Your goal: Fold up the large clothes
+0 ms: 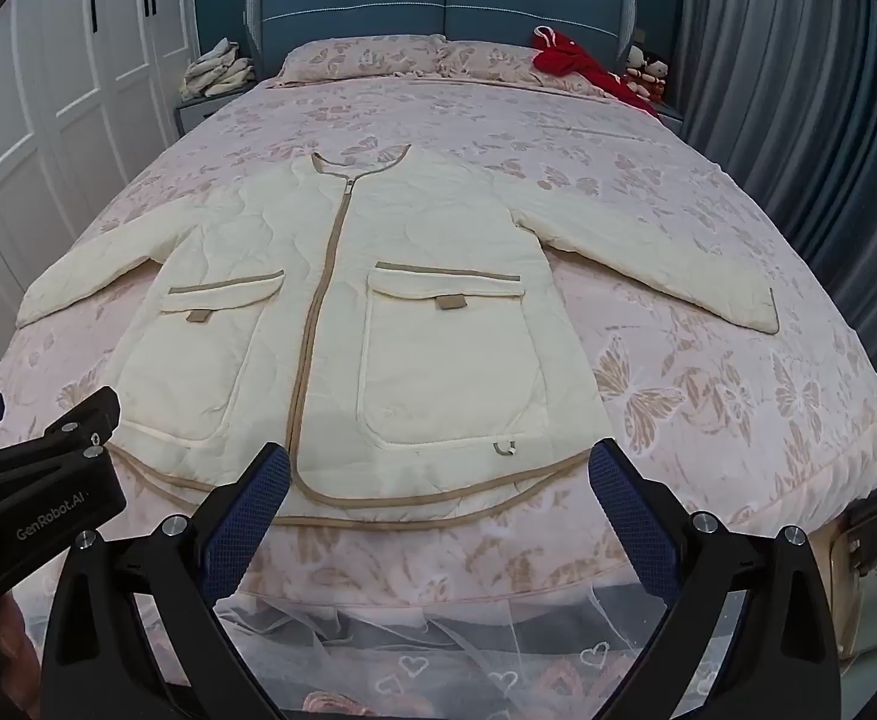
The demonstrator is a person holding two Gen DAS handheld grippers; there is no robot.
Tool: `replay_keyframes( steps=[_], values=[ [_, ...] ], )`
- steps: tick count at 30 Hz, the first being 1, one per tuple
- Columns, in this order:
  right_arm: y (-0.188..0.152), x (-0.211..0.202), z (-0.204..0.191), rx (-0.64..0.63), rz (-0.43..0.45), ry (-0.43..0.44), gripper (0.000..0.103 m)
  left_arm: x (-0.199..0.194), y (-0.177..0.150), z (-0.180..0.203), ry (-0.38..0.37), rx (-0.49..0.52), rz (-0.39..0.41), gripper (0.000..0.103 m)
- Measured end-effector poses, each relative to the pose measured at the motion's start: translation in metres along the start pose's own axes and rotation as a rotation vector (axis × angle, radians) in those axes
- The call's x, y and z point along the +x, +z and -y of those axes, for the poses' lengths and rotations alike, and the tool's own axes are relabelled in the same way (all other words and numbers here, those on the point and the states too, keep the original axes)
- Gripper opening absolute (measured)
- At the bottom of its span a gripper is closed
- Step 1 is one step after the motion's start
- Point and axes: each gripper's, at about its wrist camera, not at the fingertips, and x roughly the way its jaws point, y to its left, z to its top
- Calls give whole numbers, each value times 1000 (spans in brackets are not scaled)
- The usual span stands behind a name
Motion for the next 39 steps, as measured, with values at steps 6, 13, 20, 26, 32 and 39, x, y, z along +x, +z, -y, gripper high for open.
replay_keyframes(
  steps=[6, 13, 20, 26, 32, 39],
  values=[
    [-1, -1, -1, -1, -4, 4, 98, 0, 0, 1, 6, 0, -3, 98],
    [-2, -1, 0, 5, -1, 11, 98, 1, -7, 1, 8, 2, -4, 98],
    [-3, -2, -4, 3, 0, 11, 98, 3, -10, 1, 7, 4, -6, 98],
    [-1, -4, -4, 8, 0, 13, 98, 2, -8, 2, 7, 9, -17, 98],
    [-2, -4, -5, 6, 0, 14, 98, 2, -7, 2, 7, 10, -18, 98],
    [-1, -5, -6, 4, 2, 14, 98, 2, -8, 3, 8, 9, -17, 98]
  ],
)
